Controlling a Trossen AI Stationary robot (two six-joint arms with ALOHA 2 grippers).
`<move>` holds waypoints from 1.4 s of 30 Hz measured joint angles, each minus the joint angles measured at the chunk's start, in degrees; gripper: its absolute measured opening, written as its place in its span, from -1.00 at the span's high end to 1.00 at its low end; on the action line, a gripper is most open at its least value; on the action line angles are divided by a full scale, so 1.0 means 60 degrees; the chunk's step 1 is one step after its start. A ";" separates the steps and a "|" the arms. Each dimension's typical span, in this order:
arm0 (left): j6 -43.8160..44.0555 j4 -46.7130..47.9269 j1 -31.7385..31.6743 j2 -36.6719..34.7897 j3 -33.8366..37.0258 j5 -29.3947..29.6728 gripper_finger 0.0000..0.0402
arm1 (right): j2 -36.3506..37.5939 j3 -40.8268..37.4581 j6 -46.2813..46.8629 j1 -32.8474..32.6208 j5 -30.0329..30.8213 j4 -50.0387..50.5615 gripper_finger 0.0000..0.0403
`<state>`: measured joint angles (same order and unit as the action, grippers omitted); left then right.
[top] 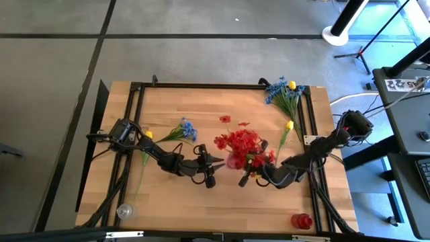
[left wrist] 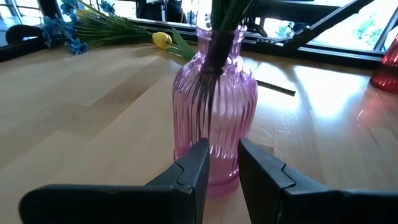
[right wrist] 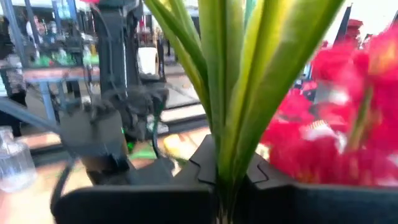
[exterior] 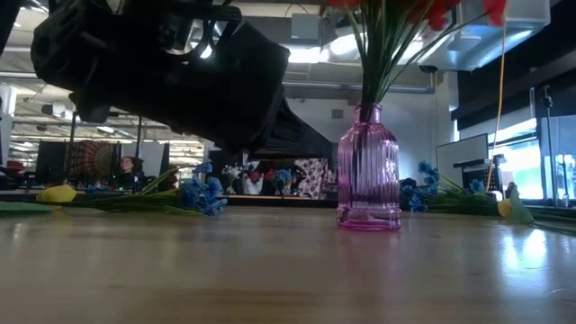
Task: Sort flowers into vase by color
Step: Put the red flowers into the violet vase
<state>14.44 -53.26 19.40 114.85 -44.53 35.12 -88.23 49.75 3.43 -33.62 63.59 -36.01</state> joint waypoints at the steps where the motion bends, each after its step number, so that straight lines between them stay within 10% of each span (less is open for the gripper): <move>1: 0.0000 -0.0049 0.0000 0.0000 0.0000 0.0010 0.60 | 0.0000 -0.0049 0.0222 0.0083 -0.0075 0.0197 0.95; 30: -0.0303 -0.0024 0.0004 -0.0091 0.0000 0.0052 0.60 | -0.0528 -0.0089 0.2627 0.0799 -0.0958 0.3443 0.88; 42: -0.0580 0.0550 0.0035 -0.1036 0.0007 -0.0011 0.60 | -0.0550 0.0895 0.1710 0.0785 -0.1428 0.3995 0.07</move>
<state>10.96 -49.97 19.61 108.63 -44.49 35.05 -91.53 55.12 13.70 -28.91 55.02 -12.04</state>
